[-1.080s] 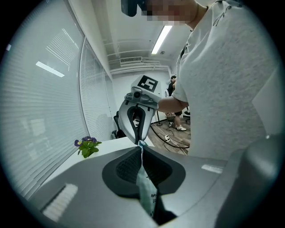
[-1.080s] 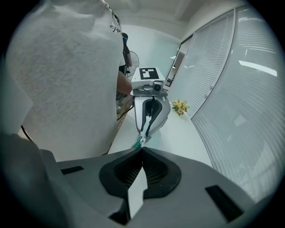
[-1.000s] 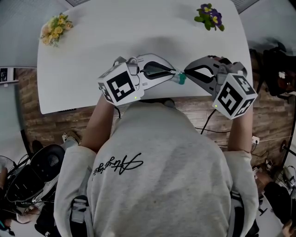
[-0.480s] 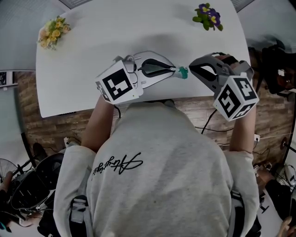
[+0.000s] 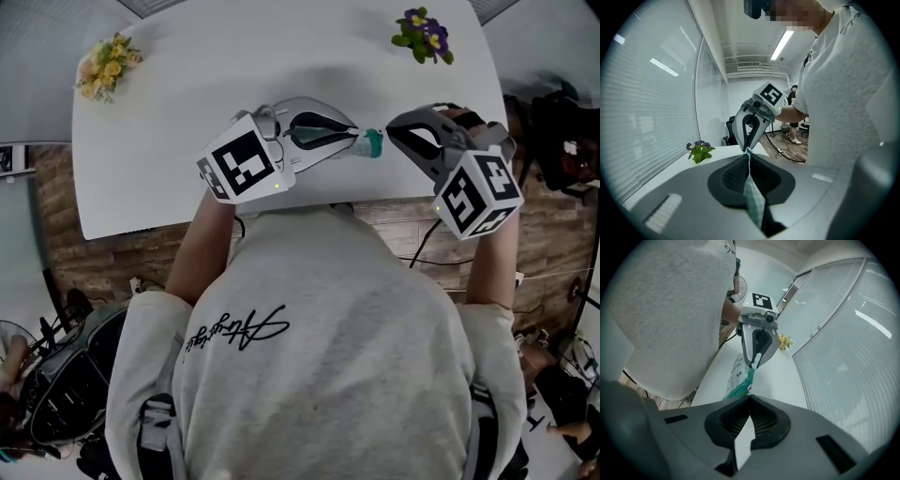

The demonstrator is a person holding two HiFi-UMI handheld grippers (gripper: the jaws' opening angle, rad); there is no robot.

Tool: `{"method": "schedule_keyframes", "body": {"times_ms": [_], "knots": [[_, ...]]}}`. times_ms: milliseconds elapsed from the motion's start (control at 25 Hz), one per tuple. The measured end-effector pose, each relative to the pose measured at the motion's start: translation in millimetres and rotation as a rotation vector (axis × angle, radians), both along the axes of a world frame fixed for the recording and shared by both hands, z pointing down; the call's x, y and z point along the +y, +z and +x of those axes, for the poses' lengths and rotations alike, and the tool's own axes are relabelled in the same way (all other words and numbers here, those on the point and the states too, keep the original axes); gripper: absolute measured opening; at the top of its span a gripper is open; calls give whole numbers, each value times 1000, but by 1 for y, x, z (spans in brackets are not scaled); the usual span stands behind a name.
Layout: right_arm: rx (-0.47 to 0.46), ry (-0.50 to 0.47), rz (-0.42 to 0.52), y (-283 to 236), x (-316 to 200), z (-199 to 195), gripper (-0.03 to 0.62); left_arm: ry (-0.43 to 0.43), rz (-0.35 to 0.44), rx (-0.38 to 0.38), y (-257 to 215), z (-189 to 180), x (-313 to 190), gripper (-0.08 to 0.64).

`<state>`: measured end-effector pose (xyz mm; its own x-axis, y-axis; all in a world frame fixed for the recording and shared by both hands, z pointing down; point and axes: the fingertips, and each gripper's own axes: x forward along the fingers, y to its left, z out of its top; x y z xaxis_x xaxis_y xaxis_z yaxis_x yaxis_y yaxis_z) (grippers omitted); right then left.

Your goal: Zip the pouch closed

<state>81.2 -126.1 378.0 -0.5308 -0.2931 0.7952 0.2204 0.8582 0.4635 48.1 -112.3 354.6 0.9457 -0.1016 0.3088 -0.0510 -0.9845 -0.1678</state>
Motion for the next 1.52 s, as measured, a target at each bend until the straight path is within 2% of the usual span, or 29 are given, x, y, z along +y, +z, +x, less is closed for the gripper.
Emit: {"method": "schedule_keyframes", "body": {"times_ms": [360, 640, 1160, 1360, 1520], "knots": [[3, 54, 25, -1, -15, 9, 3, -38, -34, 17, -6, 1, -14, 9], [-63, 99, -6, 0, -23, 14, 3, -64, -69, 24, -8, 3, -19, 11], [-61, 111, 30, -5, -29, 23, 3, -49, -88, 69, -19, 5, -17, 11], [-26, 128, 44, 0, -33, 29, 3, -47, -95, 80, -20, 3, -16, 11], [-54, 132, 27, -1, -31, 30, 5, -41, -110, 90, -20, 0, -14, 11]]}}
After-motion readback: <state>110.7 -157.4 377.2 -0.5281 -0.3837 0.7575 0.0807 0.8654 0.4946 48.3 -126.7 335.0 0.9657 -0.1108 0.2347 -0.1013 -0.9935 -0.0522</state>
